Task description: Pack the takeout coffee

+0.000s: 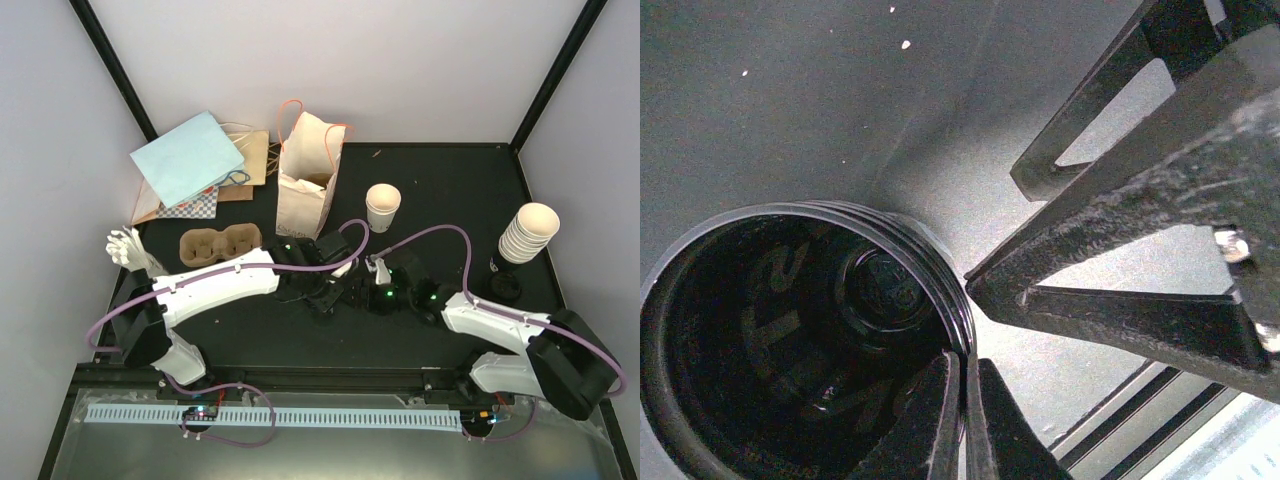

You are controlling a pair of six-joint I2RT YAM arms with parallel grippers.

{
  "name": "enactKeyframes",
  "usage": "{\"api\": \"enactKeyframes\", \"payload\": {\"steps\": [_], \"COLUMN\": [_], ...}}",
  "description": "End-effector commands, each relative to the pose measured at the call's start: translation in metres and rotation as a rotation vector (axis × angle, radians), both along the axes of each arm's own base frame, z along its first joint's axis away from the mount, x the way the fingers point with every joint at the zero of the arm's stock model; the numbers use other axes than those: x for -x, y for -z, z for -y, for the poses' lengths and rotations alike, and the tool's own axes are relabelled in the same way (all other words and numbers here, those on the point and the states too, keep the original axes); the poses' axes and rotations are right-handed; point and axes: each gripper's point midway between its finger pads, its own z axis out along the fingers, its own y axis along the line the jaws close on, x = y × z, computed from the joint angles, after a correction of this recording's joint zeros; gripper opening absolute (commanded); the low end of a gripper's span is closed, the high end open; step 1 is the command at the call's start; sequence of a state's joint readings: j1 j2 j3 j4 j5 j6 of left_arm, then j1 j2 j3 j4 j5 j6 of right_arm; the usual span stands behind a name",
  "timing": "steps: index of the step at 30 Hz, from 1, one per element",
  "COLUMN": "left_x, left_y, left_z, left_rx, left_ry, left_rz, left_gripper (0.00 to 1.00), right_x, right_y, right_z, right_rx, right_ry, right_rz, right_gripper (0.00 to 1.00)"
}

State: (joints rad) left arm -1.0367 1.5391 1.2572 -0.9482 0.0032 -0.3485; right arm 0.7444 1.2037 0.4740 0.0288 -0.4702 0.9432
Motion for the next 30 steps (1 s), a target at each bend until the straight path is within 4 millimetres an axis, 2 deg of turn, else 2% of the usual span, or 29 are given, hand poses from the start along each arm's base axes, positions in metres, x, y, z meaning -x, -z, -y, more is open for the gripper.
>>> {"api": "enactKeyframes", "payload": {"steps": [1, 14, 17, 21, 27, 30], "left_x": [-0.003, -0.006, -0.006, -0.006, -0.010, -0.011], "left_y": [-0.024, -0.051, -0.064, -0.092, -0.135, -0.145], "left_z": [0.003, -0.002, -0.003, -0.003, -0.034, -0.050], "left_rx": [0.032, -0.041, -0.045, -0.023, -0.041, -0.054], "left_ry": [0.003, 0.009, 0.006, 0.000, -0.071, -0.103], "left_rz": [0.040, 0.111, 0.136, 0.170, 0.257, 0.293], "left_gripper": [0.02, 0.01, 0.02, 0.02, 0.02, 0.02], "right_x": [-0.002, -0.006, -0.008, -0.011, -0.014, -0.017], "right_y": [-0.005, -0.012, -0.015, -0.019, -0.024, -0.029], "right_z": [-0.006, 0.010, 0.014, 0.019, 0.025, 0.026], "right_rx": [-0.055, 0.019, 0.038, 0.077, 0.130, 0.162], "right_ry": [-0.001, 0.046, 0.055, 0.062, 0.056, 0.040], "right_rz": [-0.004, 0.054, 0.074, 0.106, 0.142, 0.171], "right_gripper": [0.62, 0.62, 0.62, 0.62, 0.63, 0.63]}}
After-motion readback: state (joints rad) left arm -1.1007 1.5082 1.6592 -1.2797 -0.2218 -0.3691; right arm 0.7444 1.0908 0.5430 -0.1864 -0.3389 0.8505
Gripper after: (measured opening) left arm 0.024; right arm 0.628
